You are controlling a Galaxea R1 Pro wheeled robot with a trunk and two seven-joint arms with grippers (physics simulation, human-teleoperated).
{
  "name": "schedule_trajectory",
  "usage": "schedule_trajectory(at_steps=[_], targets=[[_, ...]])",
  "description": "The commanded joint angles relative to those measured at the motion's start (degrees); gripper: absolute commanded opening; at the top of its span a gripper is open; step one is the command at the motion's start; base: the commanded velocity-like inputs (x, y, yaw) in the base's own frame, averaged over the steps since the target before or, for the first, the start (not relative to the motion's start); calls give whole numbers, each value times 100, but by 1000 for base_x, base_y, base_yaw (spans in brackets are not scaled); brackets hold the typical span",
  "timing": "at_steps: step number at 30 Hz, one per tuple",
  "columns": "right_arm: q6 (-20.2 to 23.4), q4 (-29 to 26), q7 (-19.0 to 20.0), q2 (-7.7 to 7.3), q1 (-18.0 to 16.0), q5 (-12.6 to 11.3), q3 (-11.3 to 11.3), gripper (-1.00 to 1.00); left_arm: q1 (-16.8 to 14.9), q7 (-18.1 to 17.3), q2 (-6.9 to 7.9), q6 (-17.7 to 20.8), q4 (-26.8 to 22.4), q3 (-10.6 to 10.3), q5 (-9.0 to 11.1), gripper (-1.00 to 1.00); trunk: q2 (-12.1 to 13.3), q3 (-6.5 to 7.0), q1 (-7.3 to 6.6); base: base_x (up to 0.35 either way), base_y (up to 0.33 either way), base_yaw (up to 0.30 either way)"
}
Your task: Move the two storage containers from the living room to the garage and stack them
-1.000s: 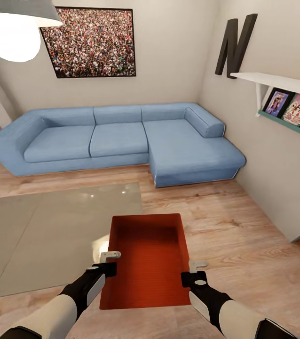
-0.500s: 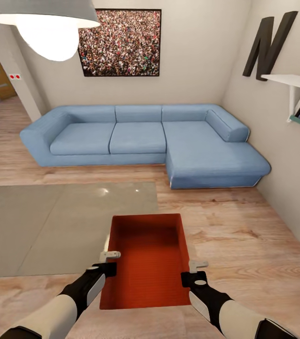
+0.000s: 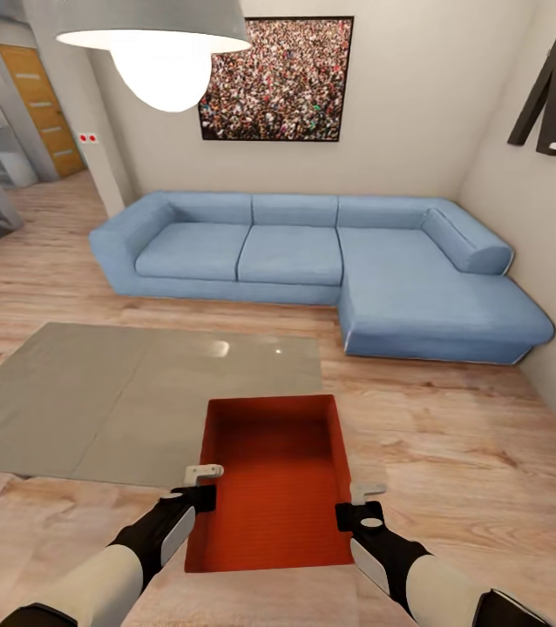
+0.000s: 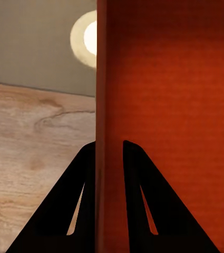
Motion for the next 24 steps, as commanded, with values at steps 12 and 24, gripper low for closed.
schedule_trajectory(at_steps=[12,24], targets=[[-21,38,-22,-9,-3,-151,46,-100,-6,69,27,26,-26,-28,-96,-100,-10,-9,3,0,0,270],[-21,38,-22,-14,-3,-151,46,-100,-6,56,36,26,-26,-28,-89,-100,-10,-9,3,0,0,270]])
